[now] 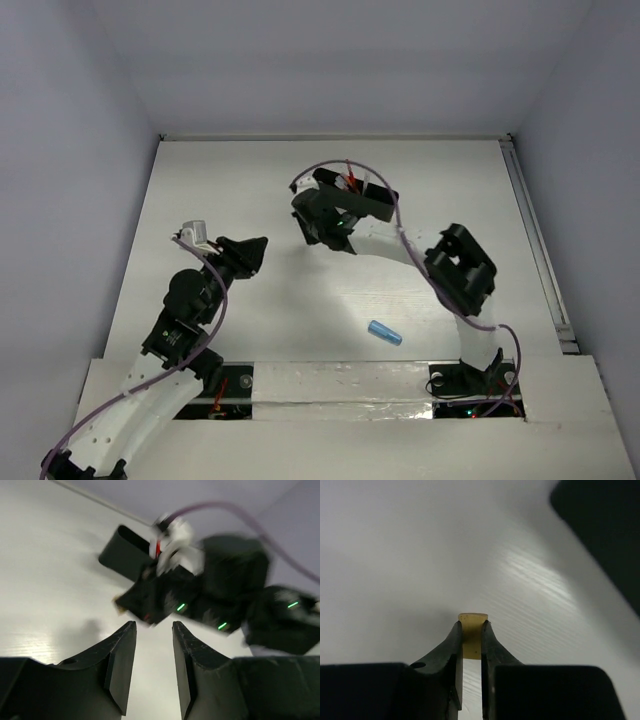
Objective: Sort the stationery into containers
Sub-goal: Pick up the stationery from the center of the board, then place the stationery in the storage box.
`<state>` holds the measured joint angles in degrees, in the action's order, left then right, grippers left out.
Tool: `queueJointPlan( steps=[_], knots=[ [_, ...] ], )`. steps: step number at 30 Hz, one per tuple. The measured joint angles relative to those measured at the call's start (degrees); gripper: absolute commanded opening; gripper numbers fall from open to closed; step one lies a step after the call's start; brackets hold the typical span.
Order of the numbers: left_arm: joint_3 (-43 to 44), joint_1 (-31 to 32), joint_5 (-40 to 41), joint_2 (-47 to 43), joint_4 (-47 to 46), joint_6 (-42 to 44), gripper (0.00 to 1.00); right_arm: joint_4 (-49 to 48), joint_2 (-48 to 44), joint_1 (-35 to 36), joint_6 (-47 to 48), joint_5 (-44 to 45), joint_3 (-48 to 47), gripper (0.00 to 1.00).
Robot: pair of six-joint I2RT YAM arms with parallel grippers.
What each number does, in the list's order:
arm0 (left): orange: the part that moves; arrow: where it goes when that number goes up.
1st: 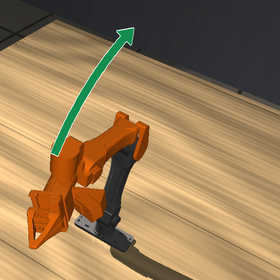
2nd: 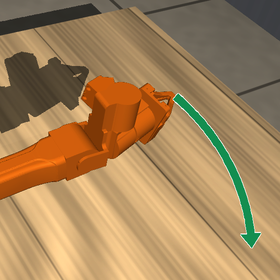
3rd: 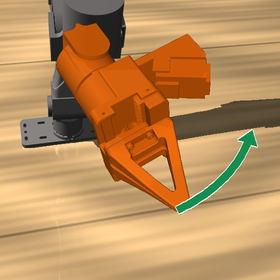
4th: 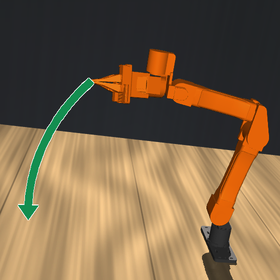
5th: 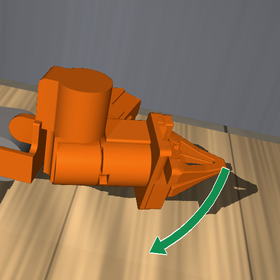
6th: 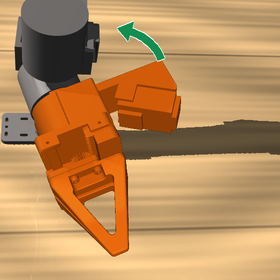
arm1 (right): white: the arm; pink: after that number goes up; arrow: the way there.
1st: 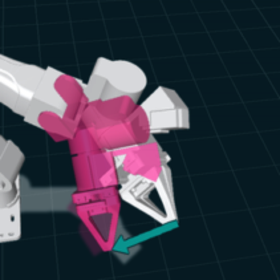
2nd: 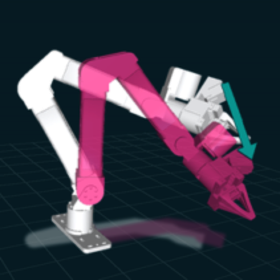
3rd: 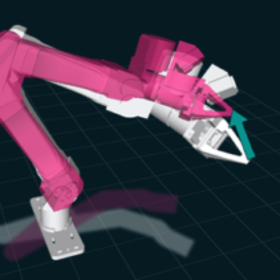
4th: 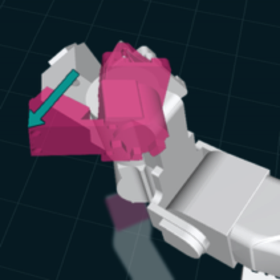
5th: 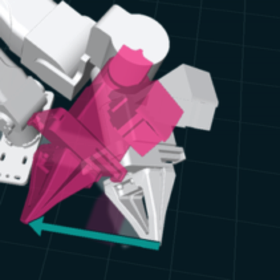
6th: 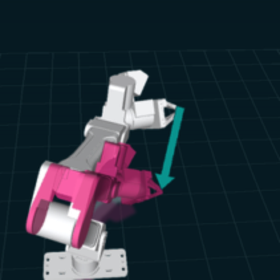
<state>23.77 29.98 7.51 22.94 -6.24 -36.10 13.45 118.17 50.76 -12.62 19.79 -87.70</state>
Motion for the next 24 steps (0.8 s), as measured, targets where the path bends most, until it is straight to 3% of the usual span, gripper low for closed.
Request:
queueJointPlan(
  steps=[6, 9, 15, 20, 24],
  knots=[
    [-5.1, 1.6, -8.6, 5.4, -5.4, -1.3, 0.27, -1.3, -16.9, -8.2, 2.2, 2.5, 3.3, 0.00],
    [-5.7, 6.7, -10.1, 11.2, -8.2, -1.4, 0.28, -2.4, -20.5, -14.5, 2.7, 3.2, 3.5, 0.00],
    [-4.9, 22.2, -8.5, 24.8, -13.0, 1.0, 0.33, -1.4, -18.9, -22.1, 3.4, 3.1, 6.0, 0.00],
    [-1.3, 28.9, -7.0, 36.7, -15.9, 2.6, 0.53, 0.4, -14.5, -23.0, 3.8, 2.0, 6.5, 0.00],
    [4.2, 34.4, -5.3, 47.1, -15.8, 3.8, 0.58, 1.1, -14.4, -22.9, 3.8, 1.4, 8.2, 0.00]
  ],
)
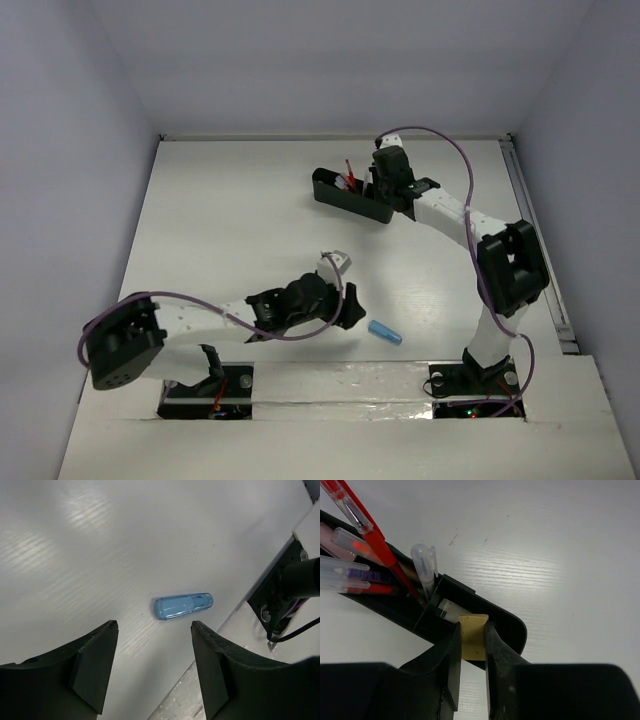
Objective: Sort the stationery into containers
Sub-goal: Place the stationery in the storage box.
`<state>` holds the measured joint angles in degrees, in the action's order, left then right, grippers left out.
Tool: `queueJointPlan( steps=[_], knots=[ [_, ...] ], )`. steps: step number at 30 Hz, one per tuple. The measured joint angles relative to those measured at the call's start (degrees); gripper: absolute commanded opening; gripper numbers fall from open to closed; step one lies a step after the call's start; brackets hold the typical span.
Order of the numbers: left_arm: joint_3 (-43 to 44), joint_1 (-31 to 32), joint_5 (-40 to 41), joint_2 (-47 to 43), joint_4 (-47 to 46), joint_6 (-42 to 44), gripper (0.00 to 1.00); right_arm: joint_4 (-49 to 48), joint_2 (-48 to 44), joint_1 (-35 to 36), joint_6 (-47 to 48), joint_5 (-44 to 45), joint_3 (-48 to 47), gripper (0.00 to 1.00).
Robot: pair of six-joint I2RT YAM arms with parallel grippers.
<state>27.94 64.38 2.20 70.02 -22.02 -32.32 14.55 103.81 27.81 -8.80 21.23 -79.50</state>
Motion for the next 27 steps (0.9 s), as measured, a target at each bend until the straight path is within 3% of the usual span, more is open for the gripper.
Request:
queueJointPlan(
  steps=[3, 7, 15, 23, 27],
  knots=[
    [4.0, 3.9, 0.9, 6.7, -0.2, 0.8, 0.58, -0.4, -0.1, 0.0, 0.0, -0.3, 0.7, 0.10],
    [6.6, 6.9, 1.5, 11.2, 0.0, 1.7, 0.59, -1.2, -0.3, 0.0, -0.2, -0.7, 2.0, 0.33],
    [10.4, 8.5, 2.3, 12.6, 1.9, 2.2, 0.64, -1.7, -2.1, 0.0, -0.6, -1.4, 2.6, 0.66],
    [13.9, 9.5, -1.3, 14.1, 5.9, -1.0, 0.70, -2.6, -7.2, 0.0, -1.6, -2.2, 4.4, 0.86],
    [14.3, 9.5, -5.0, 17.1, 6.1, -3.2, 0.73, -2.9, -11.0, 0.0, -2.2, -3.3, 7.1, 0.88]
  ],
)
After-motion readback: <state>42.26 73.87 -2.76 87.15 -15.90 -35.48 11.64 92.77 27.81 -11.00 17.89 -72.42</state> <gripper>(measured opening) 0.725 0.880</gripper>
